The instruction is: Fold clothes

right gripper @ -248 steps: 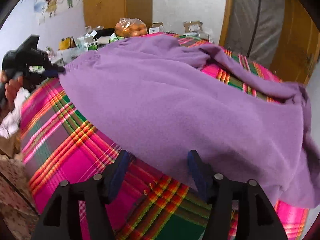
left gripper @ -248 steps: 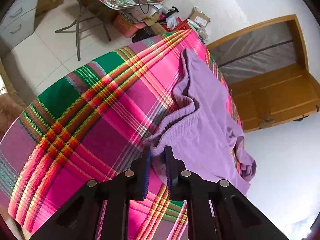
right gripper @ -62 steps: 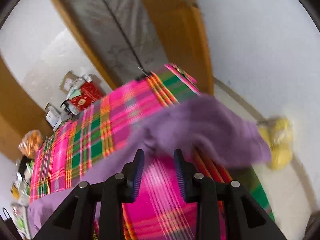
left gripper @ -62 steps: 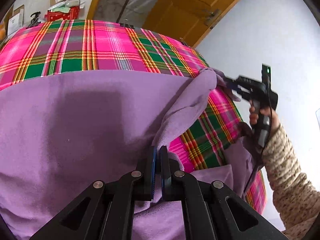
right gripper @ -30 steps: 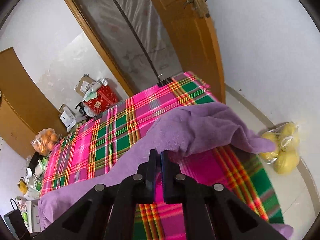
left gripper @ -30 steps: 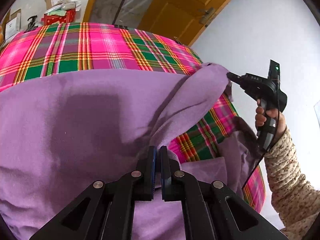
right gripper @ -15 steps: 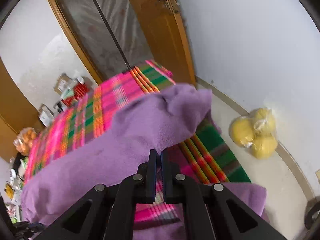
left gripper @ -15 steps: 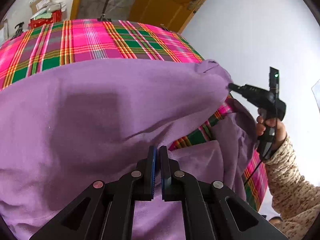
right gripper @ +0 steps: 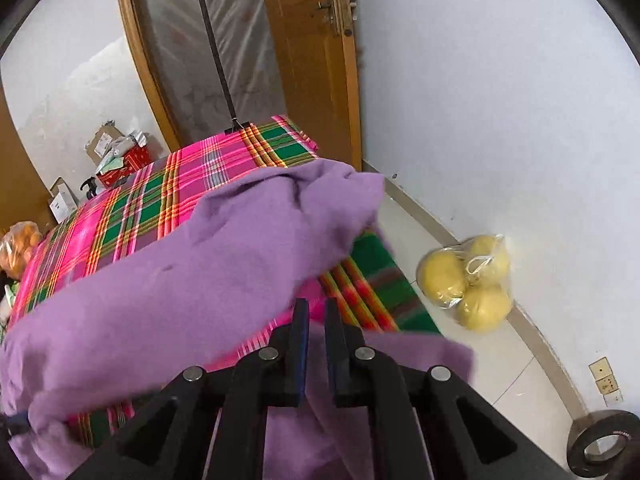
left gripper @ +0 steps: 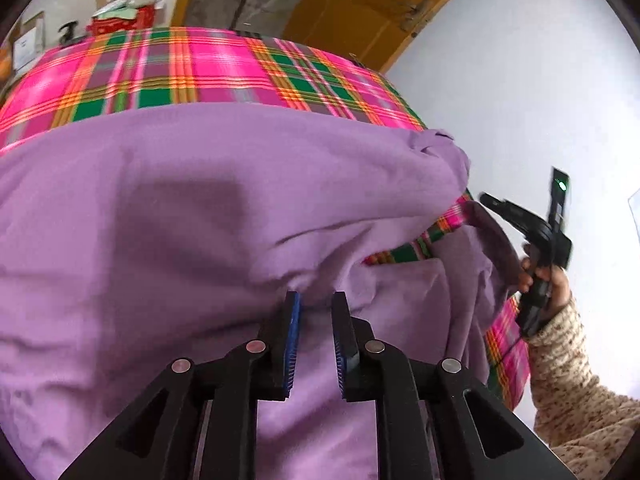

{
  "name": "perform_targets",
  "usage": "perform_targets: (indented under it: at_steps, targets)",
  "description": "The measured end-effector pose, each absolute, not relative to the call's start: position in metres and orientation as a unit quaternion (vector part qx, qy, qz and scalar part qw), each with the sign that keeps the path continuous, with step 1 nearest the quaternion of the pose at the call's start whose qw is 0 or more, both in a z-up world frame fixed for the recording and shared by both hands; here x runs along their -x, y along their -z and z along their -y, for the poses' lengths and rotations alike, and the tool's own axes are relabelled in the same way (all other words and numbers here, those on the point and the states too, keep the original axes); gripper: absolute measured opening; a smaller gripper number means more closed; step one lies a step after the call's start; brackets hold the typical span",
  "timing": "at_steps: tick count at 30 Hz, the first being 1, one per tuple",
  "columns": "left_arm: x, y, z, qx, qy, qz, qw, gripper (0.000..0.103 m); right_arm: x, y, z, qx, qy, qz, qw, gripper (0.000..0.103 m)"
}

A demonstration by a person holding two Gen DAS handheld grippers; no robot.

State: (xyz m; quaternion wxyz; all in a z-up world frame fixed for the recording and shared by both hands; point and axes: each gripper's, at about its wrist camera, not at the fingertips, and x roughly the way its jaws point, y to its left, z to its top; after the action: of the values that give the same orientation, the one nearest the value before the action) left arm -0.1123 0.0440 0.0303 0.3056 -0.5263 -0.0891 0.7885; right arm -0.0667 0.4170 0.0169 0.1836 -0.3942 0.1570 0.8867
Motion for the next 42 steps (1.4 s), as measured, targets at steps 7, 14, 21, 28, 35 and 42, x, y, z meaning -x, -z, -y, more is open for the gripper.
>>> perform_targets:
  at_steps: [7,14,21,28,35,42]
  targets:
    - [0.074,-0.031,-0.016,0.520,-0.793,0.122,0.293,0.017,-0.005,-0.005,-0.425,0.370,-0.883,-0.178,0.226,0.044]
    - [0.047,-0.025,-0.001,0.525,-0.792,0.140,0.279,0.019,-0.025,0.010,-0.433,0.380,-0.869,-0.226,0.222,0.047]
    - [0.035,-0.017,0.010,0.530,-0.789,0.159,0.267,0.019,-0.031,0.011,-0.411,0.386,-0.877,-0.188,0.214,0.035]
    - [0.029,-0.012,0.012,0.537,-0.785,0.161,0.264,0.019,-0.044,-0.004,-0.423,0.368,-0.881,-0.163,0.249,0.007]
    - [0.026,-0.007,0.020,0.541,-0.785,0.168,0.251,0.019,-0.075,-0.016,-0.467,0.348,-0.863,-0.169,0.324,0.005]
    - [0.019,0.002,0.031,0.554,-0.778,0.172,0.243,0.019,-0.076,0.005,-0.468,0.394,-0.851,-0.174,0.301,0.006]
